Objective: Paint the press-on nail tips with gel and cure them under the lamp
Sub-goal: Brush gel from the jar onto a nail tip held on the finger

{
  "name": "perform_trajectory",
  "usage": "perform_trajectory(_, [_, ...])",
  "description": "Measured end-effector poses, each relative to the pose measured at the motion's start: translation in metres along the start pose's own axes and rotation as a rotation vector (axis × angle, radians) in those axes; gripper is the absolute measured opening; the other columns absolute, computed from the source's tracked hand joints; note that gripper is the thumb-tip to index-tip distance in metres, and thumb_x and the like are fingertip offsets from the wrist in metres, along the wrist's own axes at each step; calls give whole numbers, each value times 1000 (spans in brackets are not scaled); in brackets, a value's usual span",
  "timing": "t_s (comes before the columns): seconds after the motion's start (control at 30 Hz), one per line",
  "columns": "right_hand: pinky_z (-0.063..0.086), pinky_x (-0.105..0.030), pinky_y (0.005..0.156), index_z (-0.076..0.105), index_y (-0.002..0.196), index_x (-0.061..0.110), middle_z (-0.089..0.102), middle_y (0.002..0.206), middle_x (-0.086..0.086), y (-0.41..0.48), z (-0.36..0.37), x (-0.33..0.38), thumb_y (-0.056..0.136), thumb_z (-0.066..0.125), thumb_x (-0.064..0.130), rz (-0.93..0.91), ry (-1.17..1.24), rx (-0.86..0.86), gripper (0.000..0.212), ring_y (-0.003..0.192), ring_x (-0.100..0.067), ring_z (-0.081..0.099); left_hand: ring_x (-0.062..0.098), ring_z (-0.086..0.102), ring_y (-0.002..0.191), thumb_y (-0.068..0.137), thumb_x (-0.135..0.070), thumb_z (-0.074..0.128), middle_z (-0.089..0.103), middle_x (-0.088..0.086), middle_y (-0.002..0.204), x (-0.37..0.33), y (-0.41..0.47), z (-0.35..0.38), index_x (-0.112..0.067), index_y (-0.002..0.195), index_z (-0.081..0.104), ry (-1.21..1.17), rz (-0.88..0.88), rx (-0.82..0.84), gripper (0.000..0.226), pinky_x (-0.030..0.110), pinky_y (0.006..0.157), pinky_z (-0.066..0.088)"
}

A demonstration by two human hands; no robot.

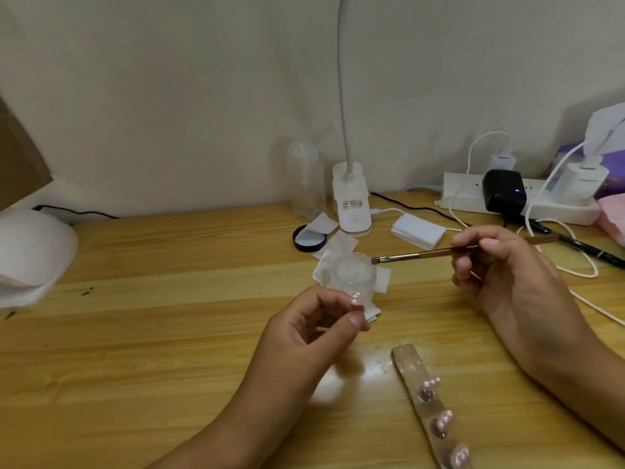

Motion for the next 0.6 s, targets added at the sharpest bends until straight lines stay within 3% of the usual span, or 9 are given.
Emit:
perform_trajectory(0.07, [47, -27, 69, 75, 79, 23, 61, 69, 7, 0, 2, 2, 102, 39, 17, 20, -34, -20, 43, 67, -4, 57, 13, 70, 87, 77, -33, 72, 75, -2, 90, -19, -9, 3, -28, 87, 70, 53, 192, -11, 11, 26, 73, 54])
perform_trajectory(0.13, [45, -26, 68, 73, 84, 19, 59, 65, 8, -1, 2, 1, 102, 40, 18, 29, -32, -45, 37, 65, -5, 56, 17, 70, 88, 88, -26, 69, 73, -5, 96, -40, -28, 14, -23, 91, 68, 213, 516, 35, 4, 35, 67, 54])
perform_trajectory(0.23, [44, -25, 67, 71, 87, 16, 56, 62, 10, 0, 1, 1, 100, 43, 18, 19, -15, -57, 31, 64, -5, 55, -3, 55, 82, 87, -23, 73, 58, -5, 92, -48, -57, 40, -19, 87, 74, 404, 765, 178, 4, 16, 72, 42])
perform_trajectory(0.27, [44, -25, 68, 72, 85, 18, 56, 61, 11, -1, 1, 1, 100, 44, 19, 14, -17, -51, 32, 64, -5, 55, -8, 45, 79, 85, -22, 76, 53, -6, 87, -46, -63, 48, -19, 83, 77, 478, 789, 215, 4, 9, 75, 35])
perform_trajectory(0.37, [44, -24, 67, 75, 77, 22, 58, 62, 10, -4, 4, 4, 99, 44, 17, -2, -23, -22, 38, 66, -5, 55, -2, 29, 72, 86, -25, 75, 55, -9, 72, -37, -72, 63, -20, 77, 78, 711, 827, 312, 10, 2, 77, 23])
perform_trajectory(0.5, [44, -21, 64, 76, 73, 25, 61, 67, 8, -5, 5, 3, 99, 43, 15, -33, -45, 11, 42, 66, -4, 56, -4, 31, 70, 89, -33, 68, 55, -11, 68, -27, -72, 66, -25, 75, 76, 791, 756, 333, 18, -1, 70, 19])
perform_trajectory(0.6, [44, -22, 66, 77, 74, 26, 60, 66, 8, -5, 5, 3, 97, 44, 17, -31, -62, 21, 41, 67, -5, 56, -4, 37, 66, 87, -35, 71, 55, -11, 62, -22, -70, 64, -26, 76, 77, 798, 719, 337, 15, 4, 62, 25])
Point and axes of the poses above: each hand's wrist, its own y-axis towards the middle knuckle, its own z-axis out of the palm, x = y × z, the point moved 6 cm from there along y, towards the middle knuckle
